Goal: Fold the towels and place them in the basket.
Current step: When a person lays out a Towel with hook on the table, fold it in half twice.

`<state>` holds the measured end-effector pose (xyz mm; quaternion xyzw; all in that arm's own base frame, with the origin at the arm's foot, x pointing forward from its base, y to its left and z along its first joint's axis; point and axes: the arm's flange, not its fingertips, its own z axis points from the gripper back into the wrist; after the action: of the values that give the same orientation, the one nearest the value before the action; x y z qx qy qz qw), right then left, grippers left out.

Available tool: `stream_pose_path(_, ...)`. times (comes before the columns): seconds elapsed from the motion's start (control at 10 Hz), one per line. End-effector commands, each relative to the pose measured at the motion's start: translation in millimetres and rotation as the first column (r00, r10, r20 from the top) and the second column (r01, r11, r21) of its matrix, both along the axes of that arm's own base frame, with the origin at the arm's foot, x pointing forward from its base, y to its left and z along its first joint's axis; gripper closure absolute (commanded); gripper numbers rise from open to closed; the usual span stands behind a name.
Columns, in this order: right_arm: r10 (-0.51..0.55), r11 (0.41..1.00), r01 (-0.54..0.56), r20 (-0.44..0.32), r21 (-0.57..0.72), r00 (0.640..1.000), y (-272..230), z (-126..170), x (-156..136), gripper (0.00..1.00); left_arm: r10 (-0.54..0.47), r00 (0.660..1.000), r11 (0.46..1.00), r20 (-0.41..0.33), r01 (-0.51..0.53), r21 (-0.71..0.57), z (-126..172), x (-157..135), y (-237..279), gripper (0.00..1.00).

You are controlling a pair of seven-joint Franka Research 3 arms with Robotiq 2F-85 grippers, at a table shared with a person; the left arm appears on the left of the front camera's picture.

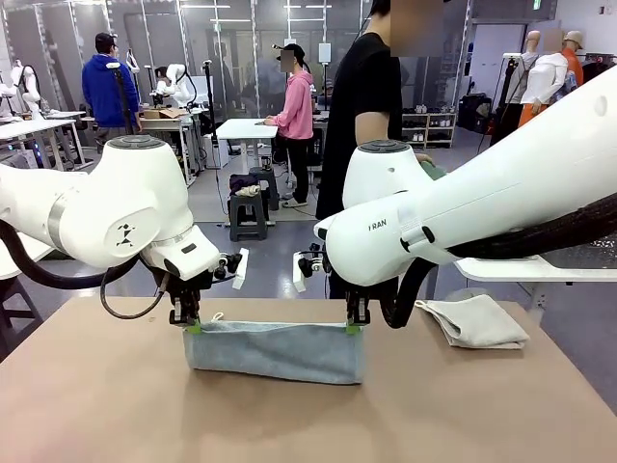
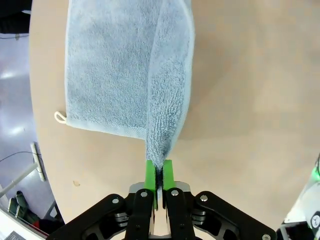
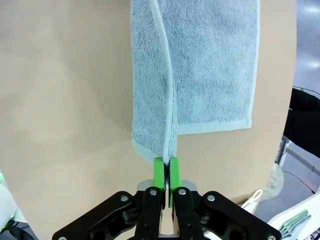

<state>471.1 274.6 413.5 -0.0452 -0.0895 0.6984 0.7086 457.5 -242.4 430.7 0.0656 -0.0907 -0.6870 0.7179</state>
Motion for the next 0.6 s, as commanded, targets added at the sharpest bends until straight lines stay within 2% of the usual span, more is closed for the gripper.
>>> stream_pose_path(0.0, -0.007, 1.0, 0.007, -0.009, 0.0, 1.0, 4, -8, 27, 0.95, -0.033, 0.998, 0.999, -0.059, 0.031, -0.029, 3, 27, 0, 0.93)
stream_pose_path(0.2, -0.002, 1.0, 0.002, -0.029, 0.001, 1.0, 9, -18, 50, 0.95, -0.034, 0.994, 0.999, -0.1, 0.032, -0.022, 2, 57, -1, 0.93)
stream_pose_path(0.5, -0.033, 0.999, 0.032, -0.037, -0.021, 0.999, 15, -31, 78, 0.95, 0.018, 0.991, 1.0, -0.132, -0.019, -0.007, -9, 98, 6, 0.93)
